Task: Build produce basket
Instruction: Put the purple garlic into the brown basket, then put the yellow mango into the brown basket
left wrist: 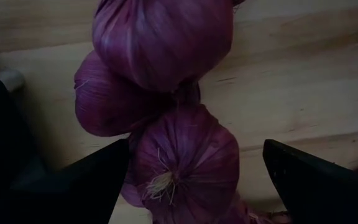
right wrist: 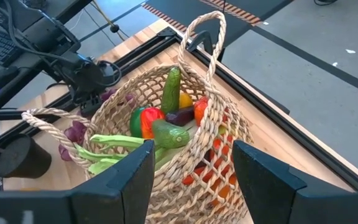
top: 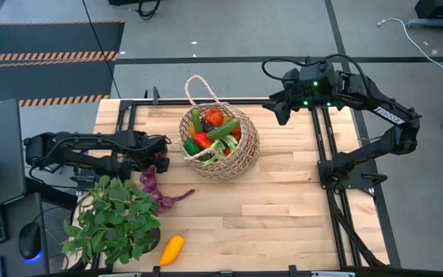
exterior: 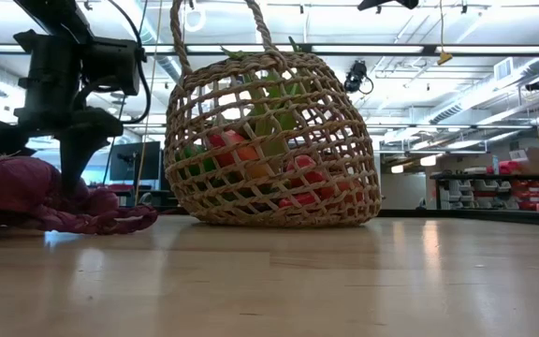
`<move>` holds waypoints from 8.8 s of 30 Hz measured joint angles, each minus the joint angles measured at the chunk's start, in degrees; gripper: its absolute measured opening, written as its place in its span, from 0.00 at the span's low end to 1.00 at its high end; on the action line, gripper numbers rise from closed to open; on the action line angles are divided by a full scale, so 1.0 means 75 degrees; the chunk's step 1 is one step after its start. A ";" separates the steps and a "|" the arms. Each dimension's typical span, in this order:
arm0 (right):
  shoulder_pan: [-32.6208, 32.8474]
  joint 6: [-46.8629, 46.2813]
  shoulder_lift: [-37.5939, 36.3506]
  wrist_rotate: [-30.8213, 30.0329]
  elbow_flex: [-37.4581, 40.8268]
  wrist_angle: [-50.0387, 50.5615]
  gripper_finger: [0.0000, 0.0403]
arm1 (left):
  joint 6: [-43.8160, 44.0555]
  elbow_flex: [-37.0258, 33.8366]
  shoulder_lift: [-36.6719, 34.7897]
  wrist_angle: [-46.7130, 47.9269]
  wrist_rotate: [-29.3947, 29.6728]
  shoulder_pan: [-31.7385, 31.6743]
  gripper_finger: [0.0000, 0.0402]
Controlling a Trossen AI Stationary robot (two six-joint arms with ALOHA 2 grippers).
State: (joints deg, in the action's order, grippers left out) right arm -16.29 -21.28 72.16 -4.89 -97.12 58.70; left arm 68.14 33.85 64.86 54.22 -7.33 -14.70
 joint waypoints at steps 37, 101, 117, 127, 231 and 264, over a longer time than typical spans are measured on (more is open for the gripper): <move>-0.0214 0.1117 -0.0003 0.0418 0.0003 -0.0008 0.54 | 0.0488 0.0009 0.1693 -0.0420 -0.0436 0.0017 0.74; -0.0845 0.0370 -0.0003 0.0651 0.0003 -0.0198 0.54 | -0.4377 0.8886 0.2502 0.1888 0.1693 -0.1396 0.48; -0.0860 0.0909 -0.0003 0.0639 0.0003 -0.0192 0.54 | -0.3440 0.8886 0.3658 0.1380 0.1822 -0.1365 0.49; -0.0860 0.1348 -0.0003 0.0659 0.0003 -0.0192 0.54 | -0.3104 0.8886 0.3969 0.1879 0.1580 -0.0699 0.52; -0.1029 0.2505 -0.0006 0.1924 0.0000 0.1486 0.54 | -0.1210 1.0800 0.8589 0.3905 -0.1684 0.5766 0.85; -0.0679 0.1714 -0.0029 0.2019 0.0000 0.2130 0.54 | -0.2959 0.9719 0.8851 0.4134 -0.2954 0.5650 0.85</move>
State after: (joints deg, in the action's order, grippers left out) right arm -21.39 -8.43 71.94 10.25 -97.12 74.67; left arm 45.94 106.74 131.24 85.22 -29.49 27.68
